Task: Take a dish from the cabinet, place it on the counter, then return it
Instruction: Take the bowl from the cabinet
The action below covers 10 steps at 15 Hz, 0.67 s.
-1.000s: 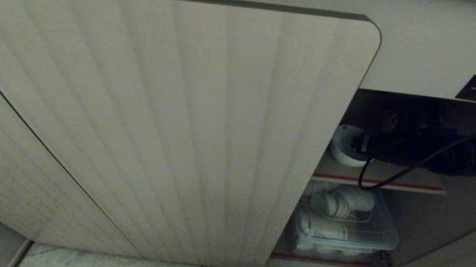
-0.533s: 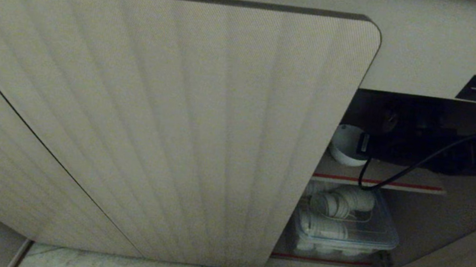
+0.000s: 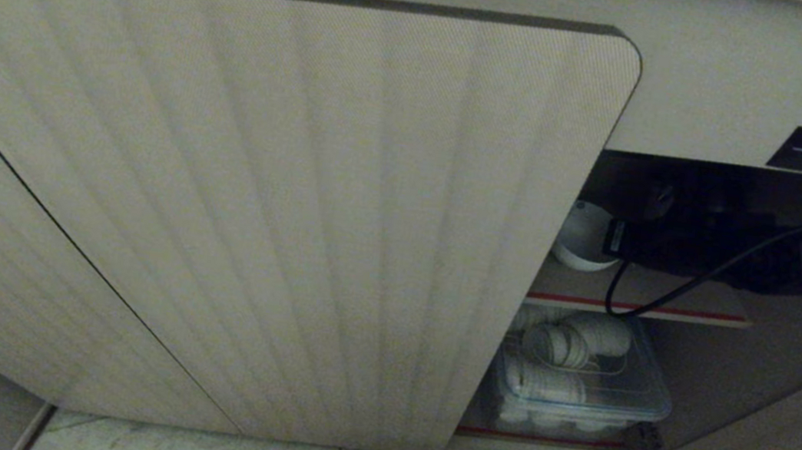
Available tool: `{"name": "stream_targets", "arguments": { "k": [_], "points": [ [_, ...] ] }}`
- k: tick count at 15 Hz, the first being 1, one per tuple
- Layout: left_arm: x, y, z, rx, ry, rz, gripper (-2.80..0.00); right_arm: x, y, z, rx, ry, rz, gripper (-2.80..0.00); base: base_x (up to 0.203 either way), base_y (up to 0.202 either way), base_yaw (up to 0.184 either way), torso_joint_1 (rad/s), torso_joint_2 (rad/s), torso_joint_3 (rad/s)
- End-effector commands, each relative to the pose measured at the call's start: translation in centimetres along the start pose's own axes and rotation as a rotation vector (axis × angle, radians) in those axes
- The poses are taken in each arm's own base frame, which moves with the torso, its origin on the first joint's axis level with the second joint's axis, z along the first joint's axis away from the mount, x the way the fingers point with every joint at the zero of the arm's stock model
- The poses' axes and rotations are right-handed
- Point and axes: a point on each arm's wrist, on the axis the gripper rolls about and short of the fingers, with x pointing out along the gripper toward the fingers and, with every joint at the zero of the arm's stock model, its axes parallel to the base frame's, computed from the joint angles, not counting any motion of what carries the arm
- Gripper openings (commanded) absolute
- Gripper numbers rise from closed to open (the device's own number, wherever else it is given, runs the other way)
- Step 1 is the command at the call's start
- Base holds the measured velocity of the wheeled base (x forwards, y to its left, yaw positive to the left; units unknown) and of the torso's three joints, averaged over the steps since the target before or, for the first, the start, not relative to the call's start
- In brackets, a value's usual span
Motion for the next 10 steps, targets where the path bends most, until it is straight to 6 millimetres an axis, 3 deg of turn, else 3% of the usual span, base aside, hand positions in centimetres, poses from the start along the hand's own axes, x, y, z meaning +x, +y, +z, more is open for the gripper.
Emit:
{"name": "stream_targets", "arguments": {
  "k": [1, 10],
  "points": [
    [0.0, 0.0, 0.0, 0.0, 0.0, -0.001, -2.8, -0.3, 0.0, 0.1, 0.0, -0.002, 0.0, -2.8, 0.0, 0.0, 0.0, 0.0, 0.0, 0.0],
    [0.0, 0.0, 0.0, 0.0, 0.0, 0.0, -2.8, -2.7, -0.2, -1.1, -0.012, 0.032, -0.006, -2.8, 0.0, 0.0, 0.0, 0.0, 0.0, 0.0]
  ]
}}
